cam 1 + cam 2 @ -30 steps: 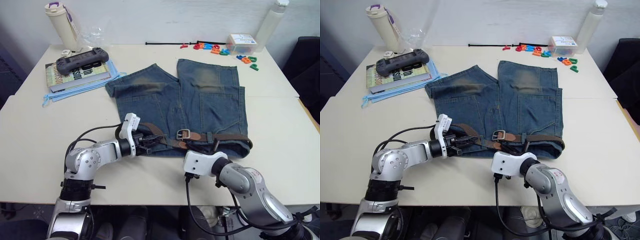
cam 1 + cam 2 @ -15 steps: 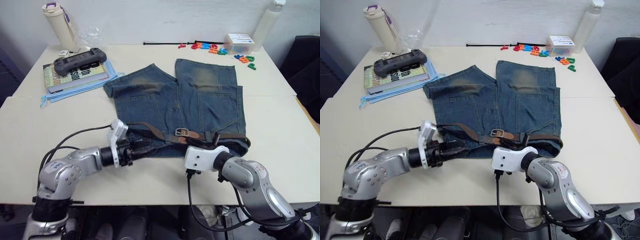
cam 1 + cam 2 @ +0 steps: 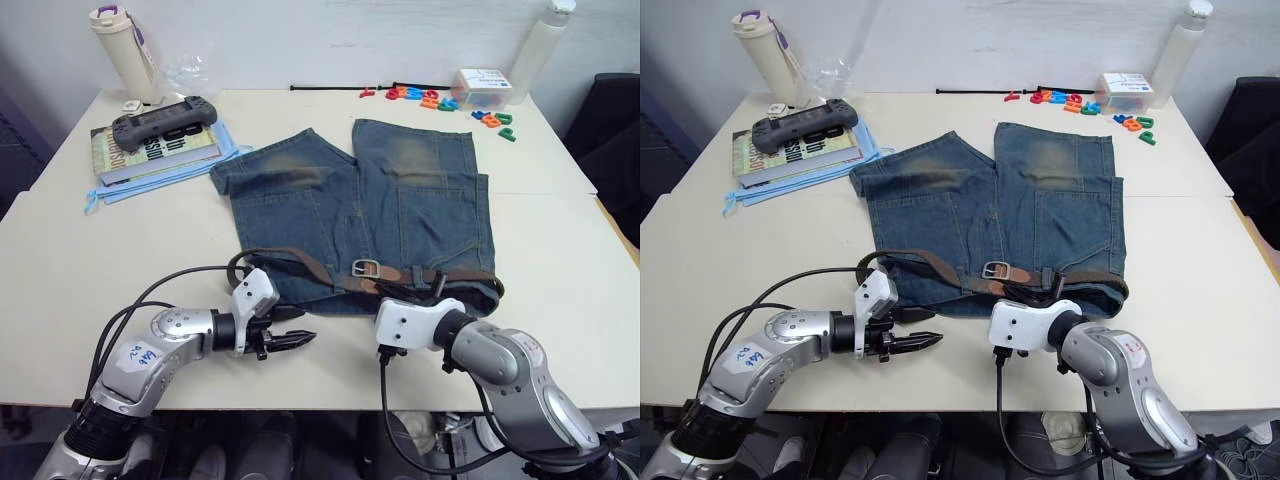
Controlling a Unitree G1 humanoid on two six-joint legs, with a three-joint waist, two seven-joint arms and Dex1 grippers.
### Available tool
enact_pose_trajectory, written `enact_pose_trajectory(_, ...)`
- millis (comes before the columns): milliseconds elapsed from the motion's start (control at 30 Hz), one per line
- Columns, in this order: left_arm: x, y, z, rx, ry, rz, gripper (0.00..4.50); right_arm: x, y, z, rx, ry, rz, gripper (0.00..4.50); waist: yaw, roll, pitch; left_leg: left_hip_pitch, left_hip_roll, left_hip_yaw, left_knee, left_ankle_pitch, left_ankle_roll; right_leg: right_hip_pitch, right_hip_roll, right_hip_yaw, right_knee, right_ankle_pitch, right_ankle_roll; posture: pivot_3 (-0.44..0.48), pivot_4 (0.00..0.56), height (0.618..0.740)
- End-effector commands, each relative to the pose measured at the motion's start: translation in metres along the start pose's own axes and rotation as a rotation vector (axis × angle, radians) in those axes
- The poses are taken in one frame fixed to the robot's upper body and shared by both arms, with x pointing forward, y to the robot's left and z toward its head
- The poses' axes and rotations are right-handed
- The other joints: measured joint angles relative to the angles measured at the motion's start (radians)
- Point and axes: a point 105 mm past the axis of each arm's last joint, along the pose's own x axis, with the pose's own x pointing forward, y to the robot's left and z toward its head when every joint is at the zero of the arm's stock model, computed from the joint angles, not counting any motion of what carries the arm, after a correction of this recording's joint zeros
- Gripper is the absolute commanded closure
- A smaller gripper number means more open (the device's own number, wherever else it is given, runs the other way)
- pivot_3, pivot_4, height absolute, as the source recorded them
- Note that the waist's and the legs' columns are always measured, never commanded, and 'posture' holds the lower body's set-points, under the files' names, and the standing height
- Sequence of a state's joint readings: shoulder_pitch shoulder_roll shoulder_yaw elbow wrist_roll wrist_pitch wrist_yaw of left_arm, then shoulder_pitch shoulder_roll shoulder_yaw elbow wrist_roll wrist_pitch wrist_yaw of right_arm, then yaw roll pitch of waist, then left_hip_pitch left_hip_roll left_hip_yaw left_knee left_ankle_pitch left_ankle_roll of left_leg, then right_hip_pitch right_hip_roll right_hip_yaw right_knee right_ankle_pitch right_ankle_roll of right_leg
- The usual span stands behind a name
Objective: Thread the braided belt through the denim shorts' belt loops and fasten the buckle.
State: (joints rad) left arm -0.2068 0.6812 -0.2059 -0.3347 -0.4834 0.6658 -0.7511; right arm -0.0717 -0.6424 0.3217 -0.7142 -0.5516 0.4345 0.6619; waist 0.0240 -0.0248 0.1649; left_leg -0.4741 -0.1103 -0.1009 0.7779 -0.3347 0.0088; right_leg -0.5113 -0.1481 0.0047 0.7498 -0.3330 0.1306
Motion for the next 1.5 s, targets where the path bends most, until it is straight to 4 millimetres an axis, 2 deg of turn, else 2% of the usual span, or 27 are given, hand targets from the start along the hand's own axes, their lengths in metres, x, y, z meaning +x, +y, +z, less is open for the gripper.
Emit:
enact_pose_trajectory(33,-0.007,0.0,-0.049,-0.099,0.168,-0.008,1.65,-0.016,-0.021,0.013,-0.025,-0.045,-0.08,4.5,-0.003,0.001,-0.001,0.0,0.0,0.0,0.0,0.0,0.0,0.0,0.0,0.0,0.0,0.0,0.0,0.0,0.15,0.654)
enact_pose_trajectory(167,-0.014,0.002,-0.057,-0.144,0.188,-0.01,1.65,-0.028,-0.035,0.012,-0.05,-0.033,-0.115,4.5,-0.008,0.003,-0.002,0.003,0.001,0.0,0.0,0.0,0.0,0.002,0.0,0.0,0.0,0.0,-0.001,0.0,0.15,0.654)
enact_pose_trajectory(267,-0.014,0.002,-0.062,-0.152,0.194,-0.003,1.65,-0.038,-0.042,0.003,-0.08,0.008,-0.121,4.5,-0.012,0.003,-0.003,0.01,0.002,0.0,-0.002,-0.002,0.002,0.009,0.0,-0.001,-0.001,-0.001,-0.002,0.0,0.15,0.654)
enact_pose_trajectory(300,-0.013,0.001,-0.062,-0.155,0.19,-0.001,1.65,-0.041,-0.044,0.0,-0.088,0.023,-0.121,4.5,-0.011,0.003,-0.003,0.018,0.002,0.0,-0.005,-0.007,0.008,0.017,0.0,-0.002,-0.003,-0.003,-0.003,0.0,0.15,0.654)
enact_pose_trajectory(367,-0.011,0.001,-0.061,-0.158,0.183,0.002,1.65,-0.045,-0.047,-0.006,-0.098,0.046,-0.121,4.5,-0.011,0.003,-0.004,0.019,0.002,0.0,-0.006,-0.007,0.008,0.017,0.0,-0.002,-0.004,-0.003,-0.003,0.0,0.15,0.654)
enact_pose_trajectory(567,-0.008,0.001,-0.058,-0.16,0.162,0.004,1.65,-0.044,-0.047,-0.006,-0.112,0.035,-0.103,4.5,-0.009,0.005,-0.007,0.019,0.002,0.0,-0.007,-0.007,0.008,0.017,0.0,-0.002,-0.004,-0.003,-0.002,0.0,0.15,0.654)
enact_pose_trajectory(733,-0.01,-0.014,-0.03,-0.121,0.037,-0.107,1.65,-0.025,-0.03,0.004,-0.083,-0.016,-0.052,4.5,-0.01,0.005,-0.007,0.019,0.002,0.0,-0.007,-0.007,0.008,0.017,0.0,-0.002,-0.005,-0.003,-0.003,0.0,0.15,0.654)
enact_pose_trajectory(833,-0.023,-0.028,-0.017,-0.1,0.002,-0.184,1.65,-0.014,-0.02,0.007,-0.049,-0.025,-0.025,4.5,-0.014,0.005,-0.007,0.018,0.002,0.0,-0.007,-0.005,0.004,0.016,0.0,-0.002,-0.005,-0.003,-0.003,0.0,0.15,0.654)
enact_pose_trajectory(933,-0.044,-0.046,0.0,-0.136,-0.066,-0.295,1.65,-0.001,-0.015,0.011,-0.029,-0.037,-0.018,4.5,-0.024,0.005,-0.005,0.016,0.003,-0.001,-0.008,-0.004,0.002,0.014,0.001,-0.002,-0.005,-0.003,-0.003,0.0,0.15,0.654)
enact_pose_trajectory(1100,-0.054,-0.044,0.019,-0.148,-0.142,-0.308,1.65,0.006,-0.012,0.015,-0.028,-0.047,-0.01,4.5,-0.011,0.004,-0.004,0.015,0.002,-0.002,-0.008,-0.004,0.002,0.014,0.0,-0.003,-0.006,-0.003,-0.003,0.0,0.15,0.654)
enact_pose_trajectory(1200,-0.035,-0.018,0.029,-0.069,-0.187,-0.149,1.65,0.007,-0.01,0.018,-0.023,-0.056,-0.008,4.5,-0.003,0.004,-0.003,0.015,0.001,-0.002,-0.008,-0.004,0.002,0.014,0.0,-0.003,-0.006,-0.003,-0.003,0.0,0.15,0.654)
enact_pose_trajectory(1300,-0.01,-0.003,0.019,-0.014,-0.12,-0.043,1.65,0.006,-0.011,0.018,-0.022,-0.055,-0.011,4.5,0.001,0.004,-0.003,0.015,0.001,-0.001,-0.008,-0.004,0.002,0.014,0.0,-0.003,-0.007,-0.002,-0.002,0.0,0.15,0.654)
enact_pose_trajectory(1400,0.003,-0.008,0.0,0.026,-0.024,-0.075,1.65,0.005,-0.012,0.017,-0.024,-0.047,-0.014,4.5,-0.006,0.003,-0.003,0.015,0.001,0.0,-0.008,-0.004,0.002,0.014,0.0,-0.001,-0.007,-0.002,-0.001,0.0,0.15,0.654)
enact_pose_trajectory(1500,0.007,-0.015,-0.018,0.05,0.058,-0.115,1.65,0.001,-0.016,0.015,-0.032,-0.033,-0.023,4.5,-0.001,0.003,-0.003,0.016,0.001,0.0,-0.008,-0.004,0.002,0.015,0.001,-0.002,-0.007,-0.002,-0.001,0.0,0.15,0.654)
